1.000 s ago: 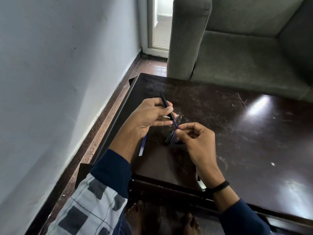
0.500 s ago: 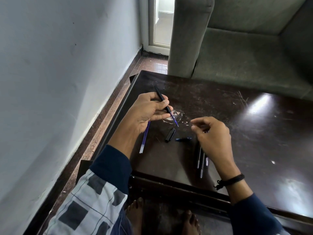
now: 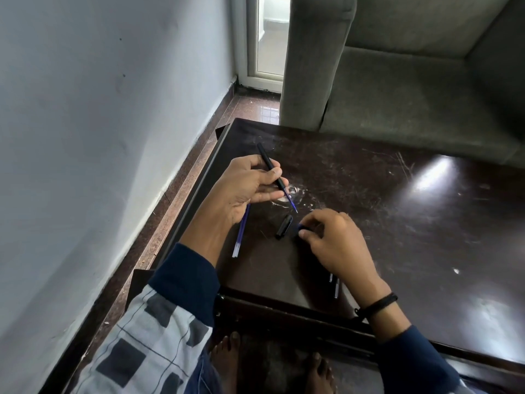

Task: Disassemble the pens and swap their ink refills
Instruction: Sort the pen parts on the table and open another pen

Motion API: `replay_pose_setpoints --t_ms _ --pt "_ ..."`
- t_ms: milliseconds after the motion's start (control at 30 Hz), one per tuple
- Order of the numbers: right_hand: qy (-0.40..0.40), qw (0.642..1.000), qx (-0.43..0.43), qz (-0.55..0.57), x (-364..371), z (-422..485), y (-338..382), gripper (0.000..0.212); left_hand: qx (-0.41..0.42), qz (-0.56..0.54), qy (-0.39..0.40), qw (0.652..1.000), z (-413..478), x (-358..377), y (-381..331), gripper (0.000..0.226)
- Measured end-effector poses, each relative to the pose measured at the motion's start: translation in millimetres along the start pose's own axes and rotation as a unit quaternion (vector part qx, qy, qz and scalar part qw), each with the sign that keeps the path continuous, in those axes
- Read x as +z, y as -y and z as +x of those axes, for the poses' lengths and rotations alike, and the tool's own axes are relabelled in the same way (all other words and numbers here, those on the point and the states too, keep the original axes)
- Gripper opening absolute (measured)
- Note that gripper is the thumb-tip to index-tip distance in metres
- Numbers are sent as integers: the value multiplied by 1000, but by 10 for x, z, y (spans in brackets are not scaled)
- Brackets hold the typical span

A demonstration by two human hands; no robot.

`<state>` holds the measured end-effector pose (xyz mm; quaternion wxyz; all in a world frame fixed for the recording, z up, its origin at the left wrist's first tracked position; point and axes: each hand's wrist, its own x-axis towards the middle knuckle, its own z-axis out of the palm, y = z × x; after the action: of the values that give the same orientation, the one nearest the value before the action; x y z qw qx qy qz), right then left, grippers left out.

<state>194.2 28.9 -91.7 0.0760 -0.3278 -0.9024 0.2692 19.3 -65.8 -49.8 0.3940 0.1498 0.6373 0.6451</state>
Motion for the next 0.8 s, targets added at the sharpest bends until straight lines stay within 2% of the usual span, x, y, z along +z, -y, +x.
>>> replay_pose_setpoints --t_ms 100,200,800 --pt "-13 989 47 137 -76 2 57 9 5 4 -5 1000 -1 -20 -7 9" --pt "-29 981 55 186 -63 -5 62 11 7 5 -5 1000 -3 -17 -6 9" --pt "-33 970 55 234 33 43 24 13 1 31 15 999 -3 32 9 13"
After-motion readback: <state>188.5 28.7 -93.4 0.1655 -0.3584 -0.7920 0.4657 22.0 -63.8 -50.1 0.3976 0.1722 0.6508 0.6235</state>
